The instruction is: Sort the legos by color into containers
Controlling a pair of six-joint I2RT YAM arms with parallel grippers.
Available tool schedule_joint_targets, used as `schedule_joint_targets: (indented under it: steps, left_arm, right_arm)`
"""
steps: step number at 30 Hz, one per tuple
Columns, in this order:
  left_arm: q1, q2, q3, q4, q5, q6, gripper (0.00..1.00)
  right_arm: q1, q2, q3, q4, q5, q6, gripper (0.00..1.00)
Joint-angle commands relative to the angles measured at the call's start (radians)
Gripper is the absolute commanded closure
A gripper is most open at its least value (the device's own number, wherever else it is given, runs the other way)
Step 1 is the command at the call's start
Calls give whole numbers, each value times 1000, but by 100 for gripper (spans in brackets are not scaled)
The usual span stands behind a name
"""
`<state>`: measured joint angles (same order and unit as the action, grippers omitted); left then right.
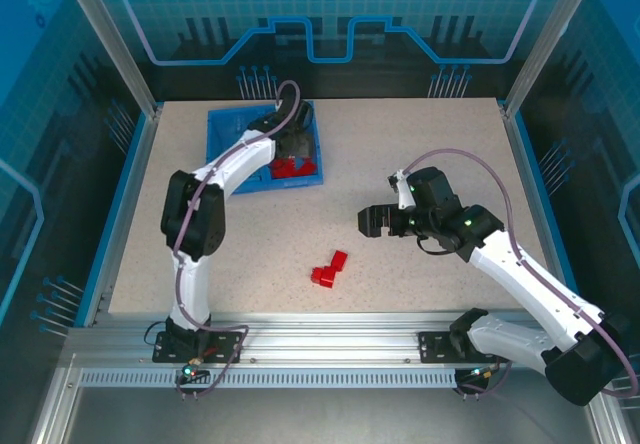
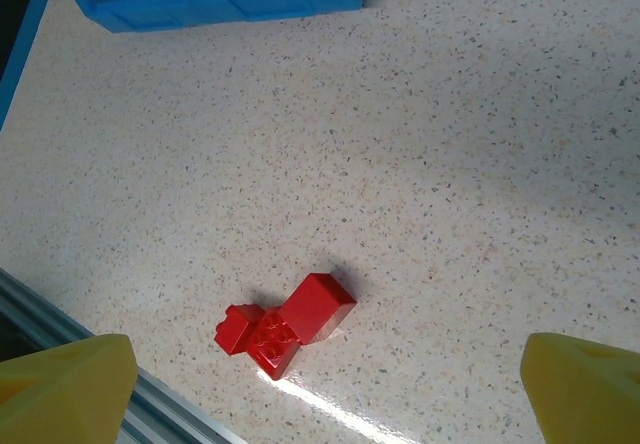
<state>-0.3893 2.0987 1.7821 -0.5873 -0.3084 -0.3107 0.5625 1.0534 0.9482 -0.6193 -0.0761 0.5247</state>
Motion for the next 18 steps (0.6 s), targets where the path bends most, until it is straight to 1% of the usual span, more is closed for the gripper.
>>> schedule_joint_targets:
  steps: [1, 6, 11, 14, 16, 18]
  left_arm:
    - [6, 17, 63, -44, 22, -25, 26]
    - [7, -5, 67, -41, 35, -24, 18]
    - [6, -79, 49, -39, 66, -14, 19]
    - [3, -196, -18, -2, 149, -10, 20]
    - [-4, -316, -115, 72, 228, 8, 19]
    - [-15, -471, -249, 165, 305, 53, 20]
  right_arm:
    - [17, -23, 41, -9, 24, 7, 0]
    - [22, -20, 47, -12, 29, 4, 0]
    - [30, -1, 37, -1, 30, -3, 0]
    - [50, 24, 20, 2, 47, -40, 0]
    - [80, 55, 13, 0, 67, -81, 0]
    - [118, 112, 21, -9, 75, -130, 0]
